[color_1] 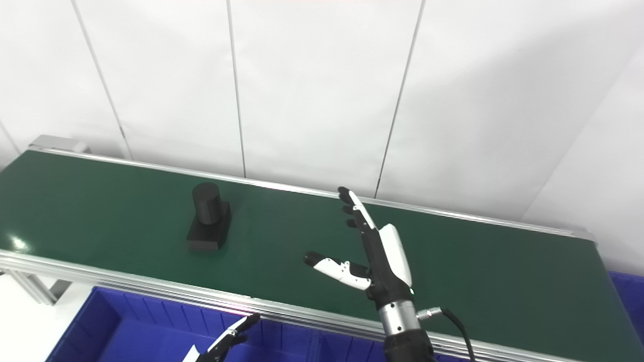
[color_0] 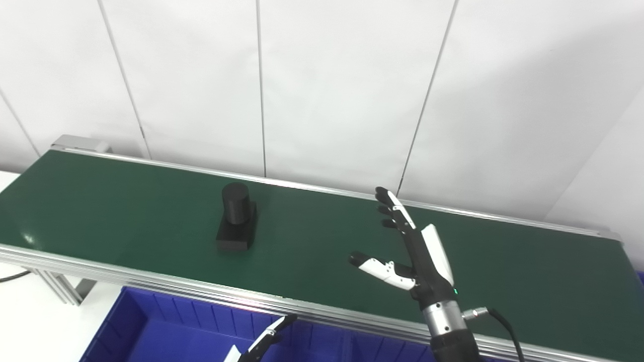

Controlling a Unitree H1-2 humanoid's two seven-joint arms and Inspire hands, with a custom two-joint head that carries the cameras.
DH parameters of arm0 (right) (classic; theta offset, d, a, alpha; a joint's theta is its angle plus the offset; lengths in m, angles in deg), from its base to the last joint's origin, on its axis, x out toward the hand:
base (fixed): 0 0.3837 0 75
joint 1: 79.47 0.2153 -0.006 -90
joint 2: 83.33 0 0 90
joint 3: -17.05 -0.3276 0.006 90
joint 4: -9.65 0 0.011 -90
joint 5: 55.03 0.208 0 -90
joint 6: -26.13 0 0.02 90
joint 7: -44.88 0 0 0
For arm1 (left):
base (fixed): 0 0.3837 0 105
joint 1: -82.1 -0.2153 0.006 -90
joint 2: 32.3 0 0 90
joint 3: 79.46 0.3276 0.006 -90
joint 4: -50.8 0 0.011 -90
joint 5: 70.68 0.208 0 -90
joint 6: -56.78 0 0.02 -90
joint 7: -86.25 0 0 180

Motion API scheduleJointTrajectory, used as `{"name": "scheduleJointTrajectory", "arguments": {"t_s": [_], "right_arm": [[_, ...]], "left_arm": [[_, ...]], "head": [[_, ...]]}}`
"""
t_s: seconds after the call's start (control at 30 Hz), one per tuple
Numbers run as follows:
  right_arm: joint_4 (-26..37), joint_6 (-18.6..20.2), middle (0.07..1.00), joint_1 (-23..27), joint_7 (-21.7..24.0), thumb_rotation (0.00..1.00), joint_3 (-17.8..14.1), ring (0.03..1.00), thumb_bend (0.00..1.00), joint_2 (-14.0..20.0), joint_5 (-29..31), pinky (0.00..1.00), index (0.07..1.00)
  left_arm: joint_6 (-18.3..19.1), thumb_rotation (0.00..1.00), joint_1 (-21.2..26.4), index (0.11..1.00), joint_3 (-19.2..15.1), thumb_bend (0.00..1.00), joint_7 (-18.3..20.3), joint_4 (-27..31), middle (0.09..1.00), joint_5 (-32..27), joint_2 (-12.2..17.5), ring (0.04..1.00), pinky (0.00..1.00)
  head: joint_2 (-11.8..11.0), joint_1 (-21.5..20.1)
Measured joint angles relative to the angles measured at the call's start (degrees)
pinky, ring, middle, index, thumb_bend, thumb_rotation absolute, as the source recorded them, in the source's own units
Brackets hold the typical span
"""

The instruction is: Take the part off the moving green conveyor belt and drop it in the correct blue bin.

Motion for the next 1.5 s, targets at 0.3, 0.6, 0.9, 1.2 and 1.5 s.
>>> {"name": "scheduleJointTrajectory", "arguments": {"t_s": [0.3,0.6,0.9,1.2,1.5], "right_arm": [[-4.8,3.5,0.925,4.3,0.0,0.64,0.9,0.888,0.80,-1.4,-2.9,0.81,0.954],[-13.7,6.5,0.941,11.2,-0.1,0.61,2.1,0.868,0.86,-3.2,-5.1,0.74,0.953],[-26.0,6.2,0.935,17.6,-2.4,0.60,3.4,0.846,0.89,-4.1,-6.0,0.70,0.940],[-37.7,5.8,0.931,23.6,-5.1,0.58,4.4,0.868,0.94,-5.0,-5.7,0.74,0.945],[-49.6,4.6,0.919,30.8,-6.2,0.53,5.8,0.870,1.00,-6.6,-4.6,0.75,0.940]], "left_arm": [[0.0,0.97,-0.2,0.928,-0.8,0.72,1.5,0.1,0.944,-1.2,-0.1,0.958,0.93],[0.0,0.96,-0.3,0.918,-1.4,0.72,2.2,0.1,0.934,-1.3,-0.3,0.945,0.92],[0.0,0.98,-0.8,0.920,-1.5,0.73,2.2,0.1,0.942,-1.2,-0.3,0.952,0.94],[0.0,0.98,-1.5,0.909,-2.1,0.77,3.4,0.7,0.936,-1.5,-0.5,0.952,0.95],[0.0,0.97,-1.7,0.907,-2.1,0.79,4.4,1.3,0.934,-1.8,-0.5,0.955,0.96]], "head": [[0.5,-1.6],[0.3,-1.6],[0.1,-1.5],[0.2,-1.0],[0.5,-0.2]]}}
